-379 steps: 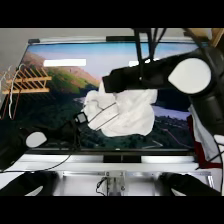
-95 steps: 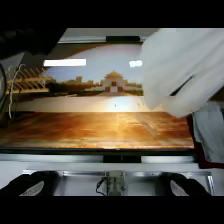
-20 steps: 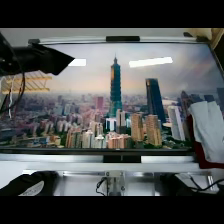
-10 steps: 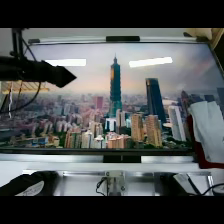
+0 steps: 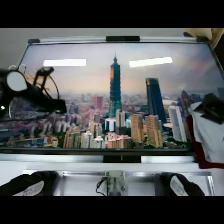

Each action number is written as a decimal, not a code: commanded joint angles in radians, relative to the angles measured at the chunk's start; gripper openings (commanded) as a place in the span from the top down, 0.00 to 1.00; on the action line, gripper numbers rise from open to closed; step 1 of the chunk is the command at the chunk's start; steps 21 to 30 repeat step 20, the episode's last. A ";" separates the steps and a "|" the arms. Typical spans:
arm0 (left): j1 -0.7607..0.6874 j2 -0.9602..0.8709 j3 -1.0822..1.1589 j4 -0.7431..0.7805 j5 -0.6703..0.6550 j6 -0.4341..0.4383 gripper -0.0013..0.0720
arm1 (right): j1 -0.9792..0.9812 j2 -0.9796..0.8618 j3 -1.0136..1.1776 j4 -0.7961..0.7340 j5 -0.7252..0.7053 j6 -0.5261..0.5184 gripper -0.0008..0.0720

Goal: Fold the shirts.

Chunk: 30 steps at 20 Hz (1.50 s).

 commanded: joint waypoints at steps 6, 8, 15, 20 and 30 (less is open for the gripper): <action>-0.017 0.010 -0.169 -0.017 0.152 -0.102 0.15 | 0.269 0.000 -0.122 0.024 -0.167 -0.017 0.35; -0.026 0.010 -0.166 -0.039 0.205 -0.102 0.15 | 0.269 0.000 -0.122 0.045 -0.167 -0.017 0.35; -0.039 0.010 -0.166 -0.041 0.216 -0.087 0.15 | 0.269 0.000 -0.122 0.045 -0.167 -0.017 0.35; -0.039 0.010 -0.166 -0.042 0.215 -0.043 0.15 | 0.269 0.000 -0.122 0.045 -0.167 -0.017 0.35; -0.039 0.010 -0.166 -0.042 0.215 -0.043 0.15 | 0.269 0.000 -0.122 0.045 -0.167 -0.017 0.35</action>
